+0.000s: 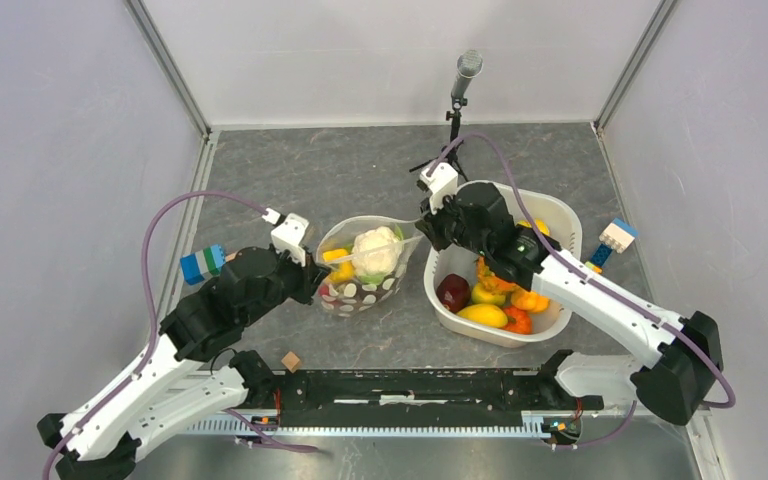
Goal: Place the food in the zip-top bag and seal the zipper
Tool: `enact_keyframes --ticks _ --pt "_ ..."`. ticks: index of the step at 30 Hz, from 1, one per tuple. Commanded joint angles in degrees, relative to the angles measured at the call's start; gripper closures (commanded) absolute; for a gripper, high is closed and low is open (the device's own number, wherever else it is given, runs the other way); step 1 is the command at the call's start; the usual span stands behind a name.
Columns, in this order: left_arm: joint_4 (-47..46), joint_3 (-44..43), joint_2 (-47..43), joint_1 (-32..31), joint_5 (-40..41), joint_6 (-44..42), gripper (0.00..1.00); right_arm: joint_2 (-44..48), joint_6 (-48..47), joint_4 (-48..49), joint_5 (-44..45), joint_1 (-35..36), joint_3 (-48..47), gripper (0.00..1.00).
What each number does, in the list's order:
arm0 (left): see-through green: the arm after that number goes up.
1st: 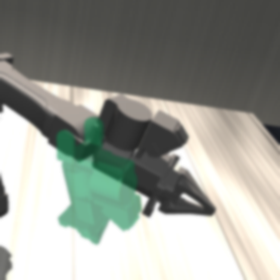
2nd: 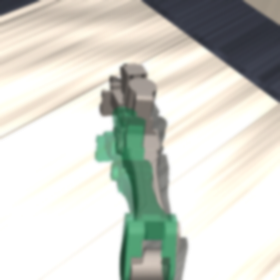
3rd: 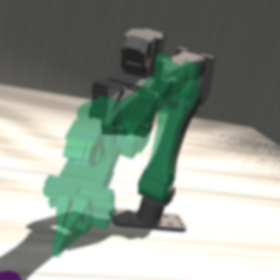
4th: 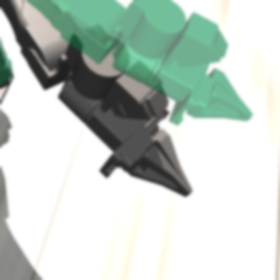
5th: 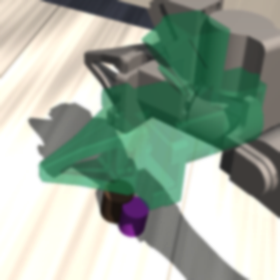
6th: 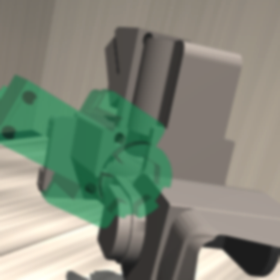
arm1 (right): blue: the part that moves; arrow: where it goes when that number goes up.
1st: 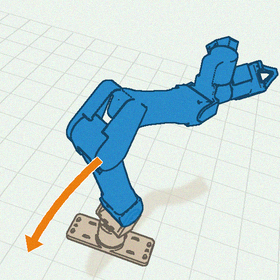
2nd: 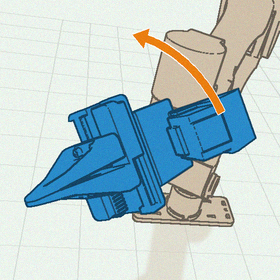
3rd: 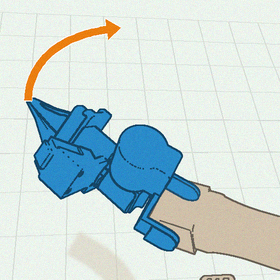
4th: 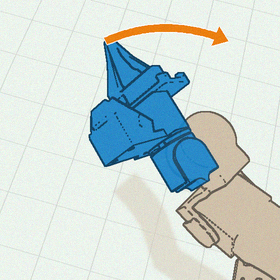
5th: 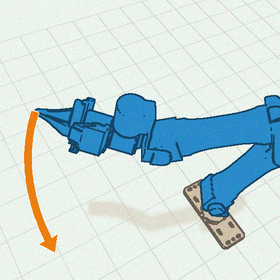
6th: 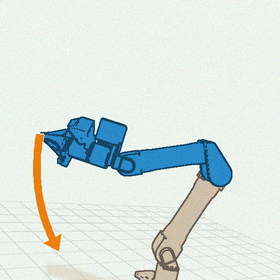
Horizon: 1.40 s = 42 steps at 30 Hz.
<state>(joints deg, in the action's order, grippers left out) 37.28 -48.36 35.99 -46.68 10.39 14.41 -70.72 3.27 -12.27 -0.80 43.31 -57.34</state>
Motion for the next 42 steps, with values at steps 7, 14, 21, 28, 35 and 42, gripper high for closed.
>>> enact_keyframes --ticks 7,14,21,28,35,42 --pt "-2.2 1.1 0.0 0.2 -2.1 -4.3 0.98 1.0 -1.3 1.9 3.5 -1.2 -1.4 0.84" --pt "-5.9 2.4 -1.2 0.2 -7.5 -7.5 0.98 4.5 -2.7 1.1 1.0 -1.3 -2.4 0.58" --pt "-7.5 2.9 -1.7 0.2 -9.8 -9.2 0.98 12.2 -2.8 0.1 6.7 -1.4 -2.1 0.31" --pt "-8.7 3.9 -1.8 0.2 -10.1 -10.2 0.98 10.3 -5.6 -8.5 18.0 -7.5 -0.2 0.3" --pt "-8.6 4.5 -2.6 0.2 -10.1 -11.0 0.98 -2.3 -13.1 -13.1 -1.2 -17.7 -1.1 0.26" --pt "-8.2 4.7 -3.1 0.2 -10.1 -11.7 0.98 -8.1 -20.5 -8.4 -3.8 -20.9 1.3 0.15"
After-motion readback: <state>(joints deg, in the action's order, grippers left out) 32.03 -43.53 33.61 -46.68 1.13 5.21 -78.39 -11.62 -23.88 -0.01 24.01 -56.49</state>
